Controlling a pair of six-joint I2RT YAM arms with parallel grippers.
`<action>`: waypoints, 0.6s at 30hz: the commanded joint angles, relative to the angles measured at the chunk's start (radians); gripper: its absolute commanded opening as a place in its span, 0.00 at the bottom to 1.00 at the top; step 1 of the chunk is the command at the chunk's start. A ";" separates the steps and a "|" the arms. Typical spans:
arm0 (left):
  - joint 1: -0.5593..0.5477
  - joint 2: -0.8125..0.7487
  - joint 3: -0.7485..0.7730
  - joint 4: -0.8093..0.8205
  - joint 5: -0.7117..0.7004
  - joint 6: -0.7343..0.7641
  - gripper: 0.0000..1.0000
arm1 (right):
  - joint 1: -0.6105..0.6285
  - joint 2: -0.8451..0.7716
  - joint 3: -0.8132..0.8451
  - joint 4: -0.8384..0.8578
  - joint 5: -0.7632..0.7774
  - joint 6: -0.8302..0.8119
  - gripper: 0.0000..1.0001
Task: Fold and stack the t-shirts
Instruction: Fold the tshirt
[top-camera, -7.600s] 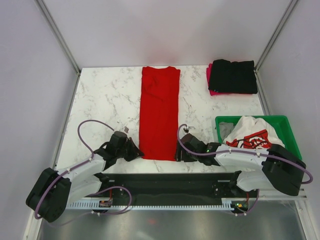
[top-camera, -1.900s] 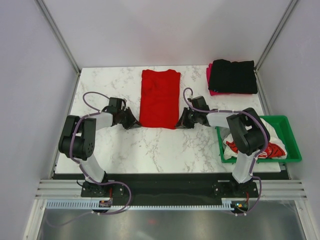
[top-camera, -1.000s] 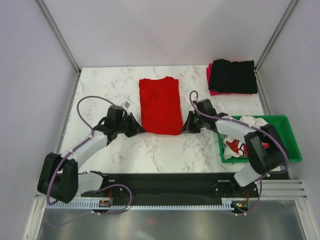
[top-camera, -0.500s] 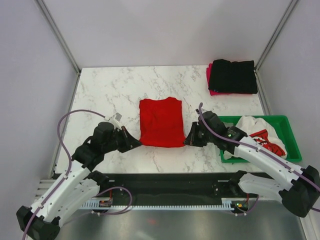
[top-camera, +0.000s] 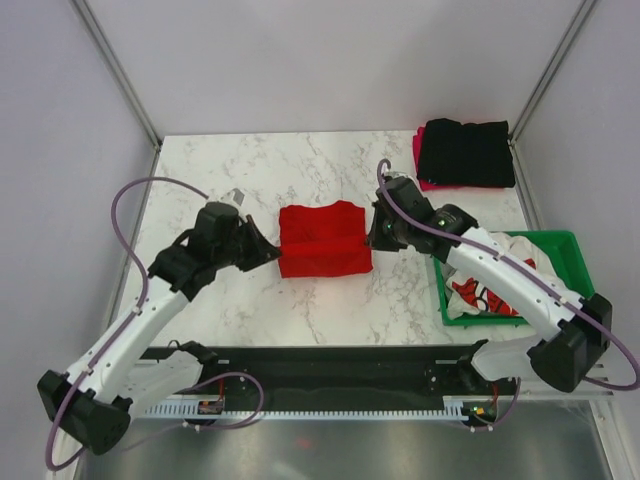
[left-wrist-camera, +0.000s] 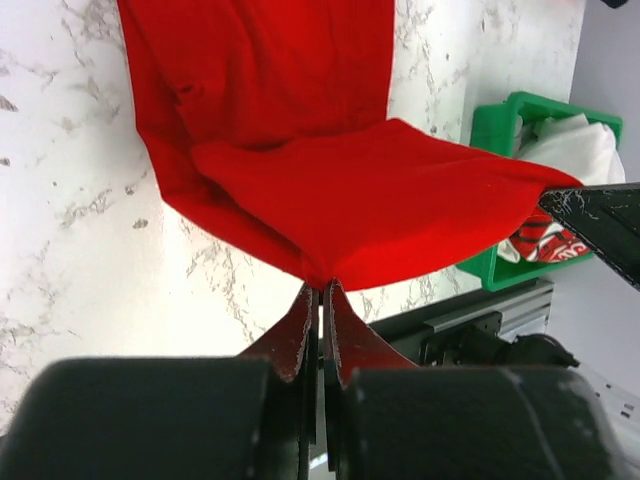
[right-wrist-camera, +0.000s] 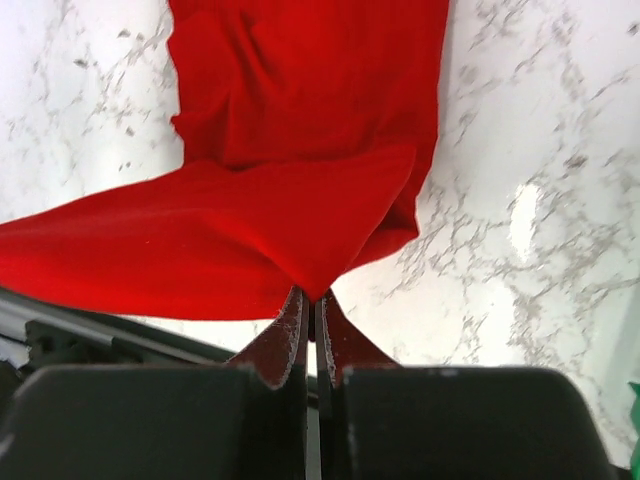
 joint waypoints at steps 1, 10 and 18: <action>0.033 0.083 0.108 0.013 -0.063 0.079 0.02 | -0.053 0.064 0.084 -0.047 0.069 -0.086 0.00; 0.171 0.307 0.188 0.125 0.045 0.121 0.02 | -0.185 0.279 0.262 -0.027 0.005 -0.195 0.00; 0.244 0.479 0.235 0.213 0.112 0.138 0.02 | -0.218 0.472 0.371 0.014 -0.038 -0.228 0.00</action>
